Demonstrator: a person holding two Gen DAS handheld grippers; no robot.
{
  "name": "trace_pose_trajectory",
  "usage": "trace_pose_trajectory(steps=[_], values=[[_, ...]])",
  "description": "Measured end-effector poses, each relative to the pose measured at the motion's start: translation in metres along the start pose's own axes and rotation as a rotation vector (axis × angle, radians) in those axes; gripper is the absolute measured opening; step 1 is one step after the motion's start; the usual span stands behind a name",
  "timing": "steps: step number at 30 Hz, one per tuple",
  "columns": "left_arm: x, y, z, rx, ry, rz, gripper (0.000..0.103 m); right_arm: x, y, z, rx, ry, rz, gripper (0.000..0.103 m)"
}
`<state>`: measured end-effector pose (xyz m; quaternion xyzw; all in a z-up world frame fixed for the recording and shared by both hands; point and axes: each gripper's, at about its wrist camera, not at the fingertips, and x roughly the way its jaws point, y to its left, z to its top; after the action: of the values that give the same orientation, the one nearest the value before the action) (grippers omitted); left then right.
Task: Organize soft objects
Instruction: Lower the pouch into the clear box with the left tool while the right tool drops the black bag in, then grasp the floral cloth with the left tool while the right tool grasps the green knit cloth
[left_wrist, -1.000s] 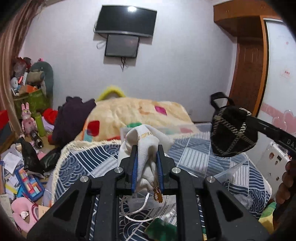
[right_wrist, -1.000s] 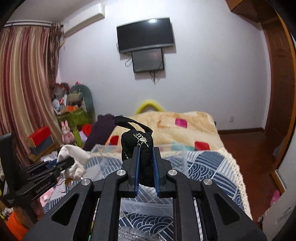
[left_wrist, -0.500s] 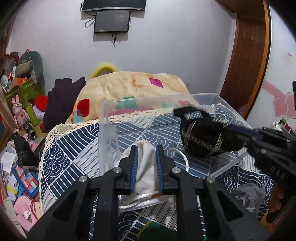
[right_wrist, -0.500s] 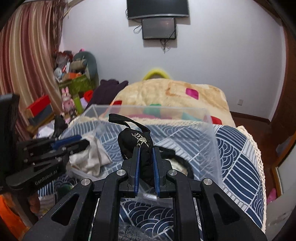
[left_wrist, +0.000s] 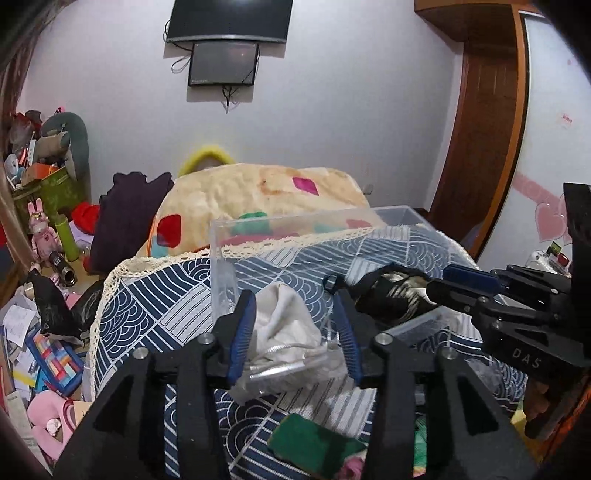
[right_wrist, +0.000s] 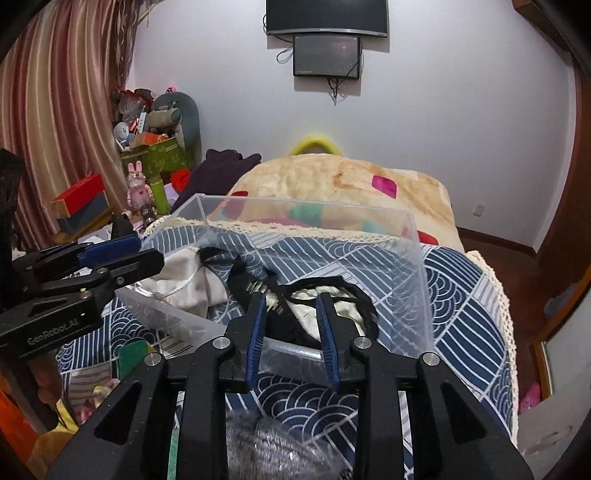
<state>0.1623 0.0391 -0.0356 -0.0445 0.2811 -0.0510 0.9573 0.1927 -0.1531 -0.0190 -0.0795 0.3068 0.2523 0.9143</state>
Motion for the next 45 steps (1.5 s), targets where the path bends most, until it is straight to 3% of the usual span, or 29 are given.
trace_pose_trajectory(steps=[3, 7, 11, 15, 19, 28, 33, 45], values=[[-0.014, -0.003, -0.001, 0.006, -0.023, -0.002, 0.052, -0.014, -0.003, -0.001, 0.021, -0.03, 0.016, 0.037], [-0.035, -0.002, -0.008, -0.011, -0.053, -0.006, 0.061, -0.041, 0.002, -0.004, 0.016, -0.088, 0.029, 0.037], [-0.05, -0.007, -0.021, 0.008, -0.063, 0.028, 0.066, -0.061, 0.012, -0.012, 0.011, -0.134, 0.046, 0.052], [-0.061, -0.008, -0.038, 0.022, -0.047, 0.034, 0.067, -0.071, 0.02, -0.022, 0.017, -0.149, 0.086, 0.06], [-0.071, -0.009, -0.056, 0.021, -0.027, 0.032, 0.069, -0.076, 0.026, -0.039, 0.028, -0.133, 0.134, 0.063], [-0.084, -0.01, -0.097, -0.002, 0.04, 0.043, 0.069, -0.078, 0.035, -0.066, 0.034, -0.093, 0.152, 0.063], [-0.087, -0.021, -0.113, 0.024, 0.069, 0.034, 0.069, -0.076, 0.045, -0.076, 0.04, -0.055, 0.212, 0.072], [-0.067, -0.04, -0.123, 0.043, 0.11, -0.022, 0.069, -0.042, 0.044, -0.089, 0.078, 0.031, 0.186, 0.07]])
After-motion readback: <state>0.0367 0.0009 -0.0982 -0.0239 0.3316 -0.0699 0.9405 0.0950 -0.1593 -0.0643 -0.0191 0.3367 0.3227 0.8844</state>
